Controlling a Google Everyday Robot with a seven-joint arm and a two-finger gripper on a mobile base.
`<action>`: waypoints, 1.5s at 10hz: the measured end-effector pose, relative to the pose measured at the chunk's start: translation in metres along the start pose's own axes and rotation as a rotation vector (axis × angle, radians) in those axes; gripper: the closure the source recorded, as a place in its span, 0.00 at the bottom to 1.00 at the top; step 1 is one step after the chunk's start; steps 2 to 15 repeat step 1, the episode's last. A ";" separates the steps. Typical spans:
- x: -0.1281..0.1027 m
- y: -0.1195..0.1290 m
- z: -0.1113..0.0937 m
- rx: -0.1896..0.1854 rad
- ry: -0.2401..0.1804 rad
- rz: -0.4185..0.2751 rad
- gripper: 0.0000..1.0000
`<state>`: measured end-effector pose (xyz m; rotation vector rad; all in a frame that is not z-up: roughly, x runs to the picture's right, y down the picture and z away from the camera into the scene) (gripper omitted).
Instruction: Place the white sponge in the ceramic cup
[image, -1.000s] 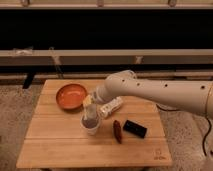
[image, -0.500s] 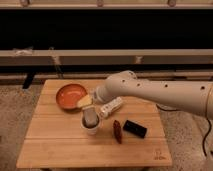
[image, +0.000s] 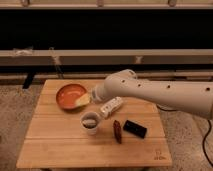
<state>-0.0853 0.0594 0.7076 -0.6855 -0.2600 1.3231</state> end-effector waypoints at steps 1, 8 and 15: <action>0.000 0.001 0.001 0.000 0.002 -0.001 0.20; 0.000 0.001 0.001 0.000 0.002 -0.001 0.20; 0.000 0.001 0.001 0.000 0.002 -0.001 0.20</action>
